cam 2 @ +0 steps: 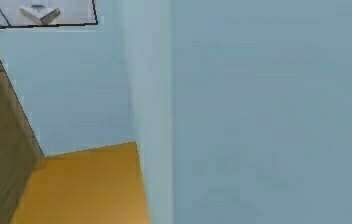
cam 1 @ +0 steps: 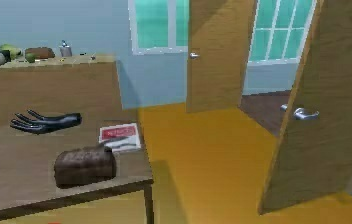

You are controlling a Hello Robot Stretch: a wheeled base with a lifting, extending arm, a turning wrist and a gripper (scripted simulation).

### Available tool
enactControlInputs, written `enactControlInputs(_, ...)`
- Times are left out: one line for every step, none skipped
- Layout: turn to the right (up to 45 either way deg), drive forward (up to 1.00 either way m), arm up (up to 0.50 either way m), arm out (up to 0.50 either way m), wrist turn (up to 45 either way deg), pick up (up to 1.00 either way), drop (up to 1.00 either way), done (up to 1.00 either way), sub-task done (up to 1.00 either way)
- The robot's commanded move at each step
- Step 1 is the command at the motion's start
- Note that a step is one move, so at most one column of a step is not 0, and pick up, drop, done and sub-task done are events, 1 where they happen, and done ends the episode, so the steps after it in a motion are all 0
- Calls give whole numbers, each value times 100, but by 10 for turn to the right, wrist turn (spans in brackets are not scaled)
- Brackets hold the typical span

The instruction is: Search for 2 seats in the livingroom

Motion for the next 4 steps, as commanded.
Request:
enactControlInputs(-360, 0, 0, 0, 0, 0, 0, 0, 0)
enactControlInputs(0, 5, 0, 0, 0, 0, 0, 0, 0)
enactControlInputs(450, 0, 0, 0, 0, 0, 0, 0, 0)
enactControlInputs(210, 0, 0, 0, 0, 0, 0, 0, 0)
